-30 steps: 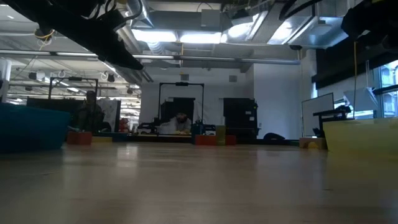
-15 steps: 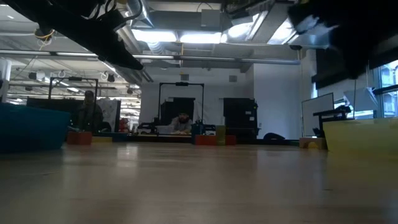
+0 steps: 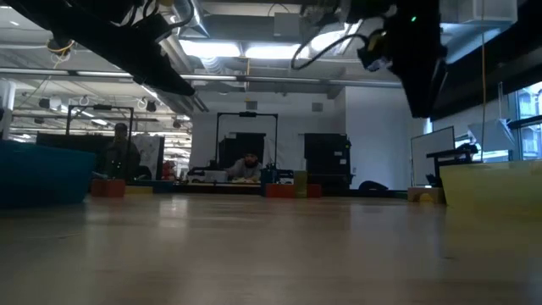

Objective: Sort blocks by size
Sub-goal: Put the brown arch block into the blue bin

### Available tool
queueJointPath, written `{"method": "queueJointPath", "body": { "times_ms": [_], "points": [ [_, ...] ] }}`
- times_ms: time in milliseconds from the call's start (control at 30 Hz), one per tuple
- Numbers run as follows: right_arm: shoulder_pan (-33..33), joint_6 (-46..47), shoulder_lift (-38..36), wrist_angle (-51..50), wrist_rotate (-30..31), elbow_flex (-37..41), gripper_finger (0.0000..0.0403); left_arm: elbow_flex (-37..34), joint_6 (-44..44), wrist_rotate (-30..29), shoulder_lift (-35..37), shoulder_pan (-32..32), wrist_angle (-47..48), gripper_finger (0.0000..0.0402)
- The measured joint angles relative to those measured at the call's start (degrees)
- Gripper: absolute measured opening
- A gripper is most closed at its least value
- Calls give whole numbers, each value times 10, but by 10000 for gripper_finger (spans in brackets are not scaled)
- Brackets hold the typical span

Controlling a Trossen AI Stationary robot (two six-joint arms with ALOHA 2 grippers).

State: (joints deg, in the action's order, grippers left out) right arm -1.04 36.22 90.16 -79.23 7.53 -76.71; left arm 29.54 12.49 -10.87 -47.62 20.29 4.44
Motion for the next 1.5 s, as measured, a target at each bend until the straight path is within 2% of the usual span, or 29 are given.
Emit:
{"method": "queueJointPath", "body": {
  "times_ms": [367,500,733,967,1233,1367,1500],
  "points": [
    [-144,-112,0,2,86,0,381,0,1,0,0,0,1,196],
    [-160,-127,0,28,130,0,381,0,1,0,0,0,1,196],
    [-166,-133,0,33,165,29,381,0,1,0,0,0,2,196],
    [-232,-123,0,68,152,103,381,0,0,0,0,0,5,196],
    [-314,-136,0,180,75,171,381,0,1,0,0,0,1,196],
    [-337,-136,0,224,49,203,378,0,1,0,0,0,1,196],
    [-350,-139,0,268,49,233,358,0,1,0,0,0,1,196]
  ]
}}
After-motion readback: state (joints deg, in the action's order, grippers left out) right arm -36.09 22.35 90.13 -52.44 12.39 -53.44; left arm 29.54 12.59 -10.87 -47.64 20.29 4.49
